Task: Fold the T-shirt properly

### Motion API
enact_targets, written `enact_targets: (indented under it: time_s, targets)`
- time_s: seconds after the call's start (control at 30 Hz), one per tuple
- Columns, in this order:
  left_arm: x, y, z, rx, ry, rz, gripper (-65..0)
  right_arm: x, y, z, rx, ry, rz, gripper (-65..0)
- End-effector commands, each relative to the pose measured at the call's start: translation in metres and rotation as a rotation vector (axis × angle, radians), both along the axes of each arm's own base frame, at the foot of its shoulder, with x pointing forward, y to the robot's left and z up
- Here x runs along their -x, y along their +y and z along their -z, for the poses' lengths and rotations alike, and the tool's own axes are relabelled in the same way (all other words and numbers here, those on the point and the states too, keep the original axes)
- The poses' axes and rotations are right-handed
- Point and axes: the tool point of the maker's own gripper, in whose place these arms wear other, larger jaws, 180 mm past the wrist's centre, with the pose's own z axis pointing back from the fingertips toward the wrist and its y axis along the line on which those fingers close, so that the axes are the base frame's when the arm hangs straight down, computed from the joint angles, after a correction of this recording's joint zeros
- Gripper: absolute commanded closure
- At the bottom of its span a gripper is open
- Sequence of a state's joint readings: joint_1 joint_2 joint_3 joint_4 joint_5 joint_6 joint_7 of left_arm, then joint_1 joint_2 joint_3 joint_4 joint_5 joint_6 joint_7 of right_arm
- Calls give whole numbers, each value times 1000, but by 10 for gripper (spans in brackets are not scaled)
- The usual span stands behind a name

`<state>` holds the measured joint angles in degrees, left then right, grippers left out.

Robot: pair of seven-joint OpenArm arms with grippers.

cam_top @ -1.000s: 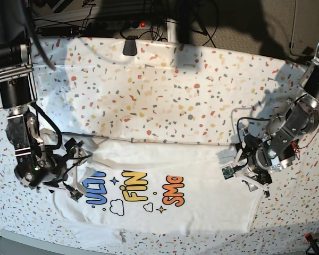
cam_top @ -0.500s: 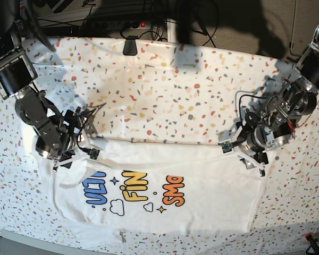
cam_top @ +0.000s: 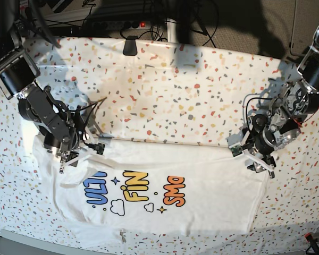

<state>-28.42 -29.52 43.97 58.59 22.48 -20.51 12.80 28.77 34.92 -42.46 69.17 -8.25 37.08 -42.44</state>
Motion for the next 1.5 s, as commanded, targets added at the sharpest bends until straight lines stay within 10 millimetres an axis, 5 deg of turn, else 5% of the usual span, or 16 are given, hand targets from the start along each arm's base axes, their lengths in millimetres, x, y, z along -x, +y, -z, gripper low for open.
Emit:
enact_targets:
  time_s: [0.0,0.07,0.13,0.3,0.4,0.53,0.67,0.83,1.1,1.27,1.47]
  targets:
    - [-7,16,-6,-46,-10,-27,-334,-12,-9,-15,20,-44,14,-240]
    - [-7,15,-6,-36,-7,-31,-306,-12,-8,-15,12,-47,21,-117]
    - [-6,13,-6,-8,1,-43,-280,-12,-8,-15,11,-48,23,-68]
    - [-5,7,-6,44,11,-52,-275,-12,-8,-15,10,-48,22,-74]
    - [-5,7,-7,45,10,-50,-275,-12,-9,-14,6,-46,22,-156]
    - [-5,6,-7,47,10,-49,-267,-8,-19,-7,21,-25,47,-100]
    - [-5,6,-7,49,9,-48,-143,-5,-28,-1,34,-5,69,0]
    - [-5,7,-7,48,10,-49,0,-4,-30,-1,42,-2,75,0]
    - [-2,22,-4,-28,29,-110,0,2,-30,2,11,10,164,0]
    - [9,15,-4,-18,29,-80,0,5,-25,-2,4,-2,136,0]
    - [27,17,6,-41,59,-81,0,29,-11,-2,-15,-2,48,0]
